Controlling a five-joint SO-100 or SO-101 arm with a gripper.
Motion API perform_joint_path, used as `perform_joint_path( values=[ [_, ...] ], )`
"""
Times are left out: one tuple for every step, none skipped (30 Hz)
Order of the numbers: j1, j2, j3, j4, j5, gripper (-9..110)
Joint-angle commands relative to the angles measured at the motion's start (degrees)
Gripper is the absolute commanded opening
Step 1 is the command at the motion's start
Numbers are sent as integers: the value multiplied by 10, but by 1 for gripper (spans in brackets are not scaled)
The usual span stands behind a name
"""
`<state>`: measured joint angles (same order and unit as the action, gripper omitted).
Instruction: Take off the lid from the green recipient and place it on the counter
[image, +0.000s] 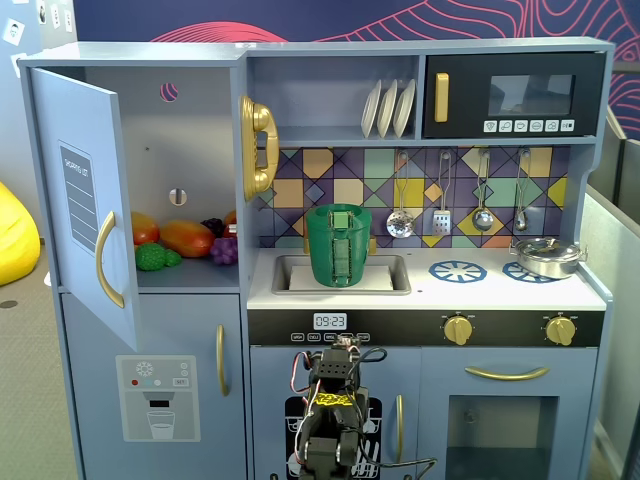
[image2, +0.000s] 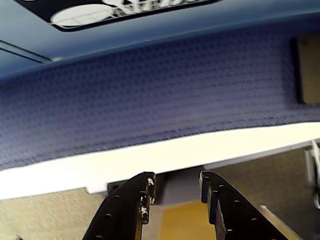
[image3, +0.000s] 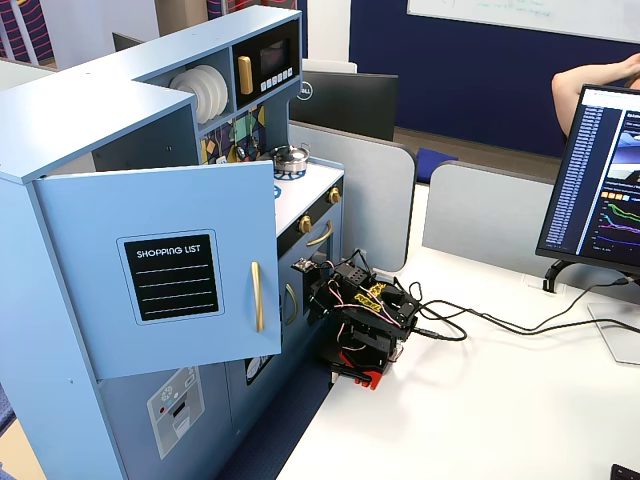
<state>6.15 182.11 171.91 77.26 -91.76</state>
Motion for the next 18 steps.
perform_joint_path(
  values=[
    [5, -1, -21, 39, -14, 0],
    [4, -1, -37, 20, -18, 0],
    [4, -1, -54, -4, -30, 0],
    [6, -1, -76, -27, -52, 0],
    [6, -3, -104, -51, -74, 0],
    [6, -11, -138, -72, -98, 0],
    [6, -28, -171, -100, -125, 0],
    [5, -47, -210, -127, -136, 0],
    [0, -69, -255, -146, -135, 0],
    [-5, -98, -300, -164, -134, 0],
    [-8, -124, -343, -180, -134, 0],
    [-11, -146, -381, -196, -128, 0],
    [-12, -166, -417, -214, -119, 1],
    [-14, -185, -450, -233, -112, 3],
    [-16, -205, -480, -250, -100, 5],
    [-18, -222, -508, -269, -81, 9],
    [-18, -237, -531, -288, -69, 13],
    [-19, -249, -546, -314, -59, 17]
  ],
)
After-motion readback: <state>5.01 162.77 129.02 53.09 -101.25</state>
